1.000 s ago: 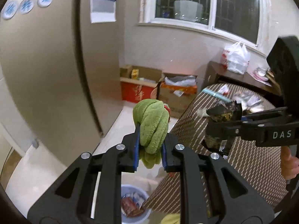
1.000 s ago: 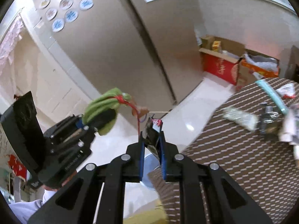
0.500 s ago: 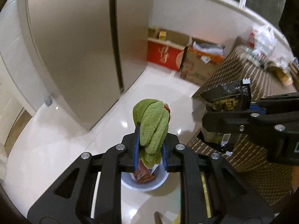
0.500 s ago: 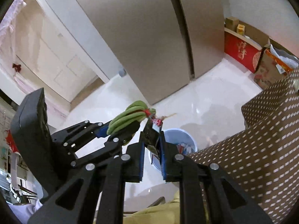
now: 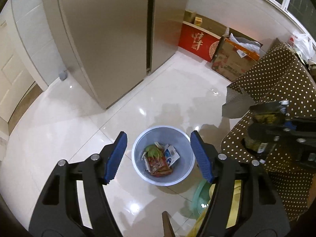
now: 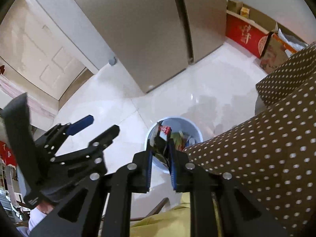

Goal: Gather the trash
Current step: 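Open both grippers to drop the cloth and wrapper into the bucket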

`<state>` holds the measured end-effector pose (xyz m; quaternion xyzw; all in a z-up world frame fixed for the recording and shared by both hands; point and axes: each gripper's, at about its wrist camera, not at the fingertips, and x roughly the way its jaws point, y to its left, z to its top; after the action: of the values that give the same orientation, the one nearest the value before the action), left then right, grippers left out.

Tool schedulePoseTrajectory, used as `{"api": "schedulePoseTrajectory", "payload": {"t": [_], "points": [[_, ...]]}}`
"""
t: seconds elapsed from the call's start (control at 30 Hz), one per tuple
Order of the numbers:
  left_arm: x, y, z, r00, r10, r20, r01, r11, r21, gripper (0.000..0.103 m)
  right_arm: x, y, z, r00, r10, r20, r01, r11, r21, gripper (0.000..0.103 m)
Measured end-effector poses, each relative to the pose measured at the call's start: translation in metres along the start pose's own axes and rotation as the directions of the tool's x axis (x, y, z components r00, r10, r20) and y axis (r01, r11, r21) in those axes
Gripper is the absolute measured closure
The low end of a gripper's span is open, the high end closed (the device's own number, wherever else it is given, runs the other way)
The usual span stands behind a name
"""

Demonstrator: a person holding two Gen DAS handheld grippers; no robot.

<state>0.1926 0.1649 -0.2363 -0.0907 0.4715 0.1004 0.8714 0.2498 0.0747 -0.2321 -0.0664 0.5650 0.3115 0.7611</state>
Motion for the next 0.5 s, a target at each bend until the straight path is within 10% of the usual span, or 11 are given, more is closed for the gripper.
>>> {"api": "schedulePoseTrajectory", "payload": {"t": [0.17,0.5], "points": [[-0.022,0.008,-0.008,0.999,0.037,0.021,-0.037,0.999,-0.008,0.037,0.011,0.004,0.009,1.000,-0.014,0.011,0.013,1.000,0.014,0.036],[-0.062,-0.002,-0.006,0.995,0.024,0.094,-0.024,1.000,0.004,0.035,-0.023,0.003,0.003,0.996,-0.040,0.074,0.041,0.999,-0.015,0.030]]}}
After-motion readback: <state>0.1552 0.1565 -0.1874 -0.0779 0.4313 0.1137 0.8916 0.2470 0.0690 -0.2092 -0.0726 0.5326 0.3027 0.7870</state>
